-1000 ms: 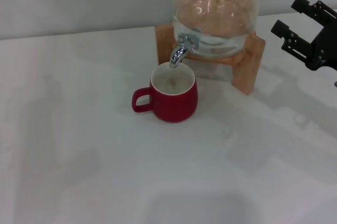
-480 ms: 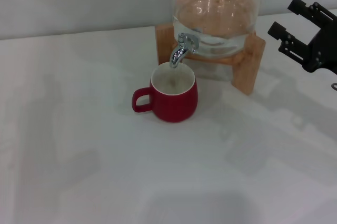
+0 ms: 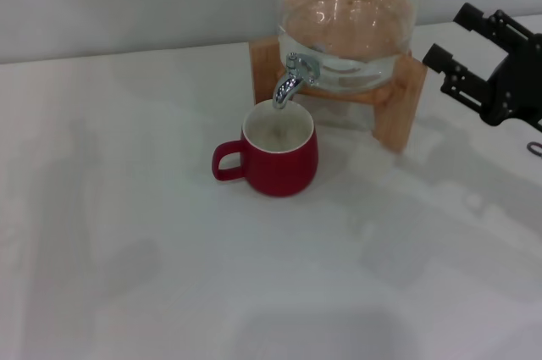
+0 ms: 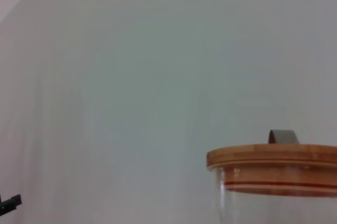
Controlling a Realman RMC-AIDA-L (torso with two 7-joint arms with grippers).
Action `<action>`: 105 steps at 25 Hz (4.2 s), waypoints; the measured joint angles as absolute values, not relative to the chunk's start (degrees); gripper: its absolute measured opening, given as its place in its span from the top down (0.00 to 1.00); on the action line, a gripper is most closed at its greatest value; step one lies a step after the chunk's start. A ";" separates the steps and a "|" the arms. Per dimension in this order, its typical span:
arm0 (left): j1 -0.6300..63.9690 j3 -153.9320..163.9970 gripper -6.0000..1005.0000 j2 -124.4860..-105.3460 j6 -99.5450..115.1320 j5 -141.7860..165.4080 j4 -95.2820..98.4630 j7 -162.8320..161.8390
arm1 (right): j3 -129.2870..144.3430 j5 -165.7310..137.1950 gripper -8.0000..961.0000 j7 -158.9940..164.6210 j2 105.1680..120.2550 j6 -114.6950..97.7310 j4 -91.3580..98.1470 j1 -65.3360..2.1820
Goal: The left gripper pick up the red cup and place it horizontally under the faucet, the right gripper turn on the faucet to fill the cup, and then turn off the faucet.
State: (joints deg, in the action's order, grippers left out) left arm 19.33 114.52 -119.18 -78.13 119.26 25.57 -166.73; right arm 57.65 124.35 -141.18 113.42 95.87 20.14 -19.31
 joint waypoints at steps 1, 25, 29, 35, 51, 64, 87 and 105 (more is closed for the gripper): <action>19.33 114.52 0.30 -119.18 -78.13 119.26 25.51 -166.73 | 57.82 124.35 0.28 -141.17 113.53 96.06 20.13 -19.25; 19.07 114.52 0.30 -119.18 -78.13 119.26 25.66 -166.73 | 64.35 124.37 0.28 -139.92 114.54 97.52 20.60 -19.06; 19.36 114.52 0.30 -119.18 -78.13 119.26 25.48 -166.73 | 65.32 124.35 0.28 -140.00 114.63 97.55 20.31 -19.19; 19.61 114.52 0.30 -119.13 -77.88 119.26 25.30 -166.73 | 67.75 124.30 0.28 -139.85 114.80 97.64 20.16 -19.41; 21.01 115.87 0.30 -119.12 -77.61 119.34 25.18 -166.51 | 75.46 124.54 0.28 -140.27 115.72 93.17 19.44 -23.76; 21.63 118.83 0.30 -119.11 -77.42 119.37 25.03 -166.17 | 79.78 125.39 0.29 -140.41 116.21 88.23 19.24 -27.44; 22.92 123.02 0.30 -119.18 -77.60 119.35 24.25 -166.20 | 82.20 128.08 0.29 -140.54 116.18 80.60 19.95 -30.57; 22.50 122.95 0.30 -119.18 -77.93 119.35 24.25 -166.14 | 81.56 128.85 0.29 -141.20 115.77 81.00 20.10 -28.52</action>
State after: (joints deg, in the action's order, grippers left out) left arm 22.50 122.95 -119.18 -77.93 119.35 24.25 -166.14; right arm 81.56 128.85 -141.20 115.77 81.00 20.10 -28.52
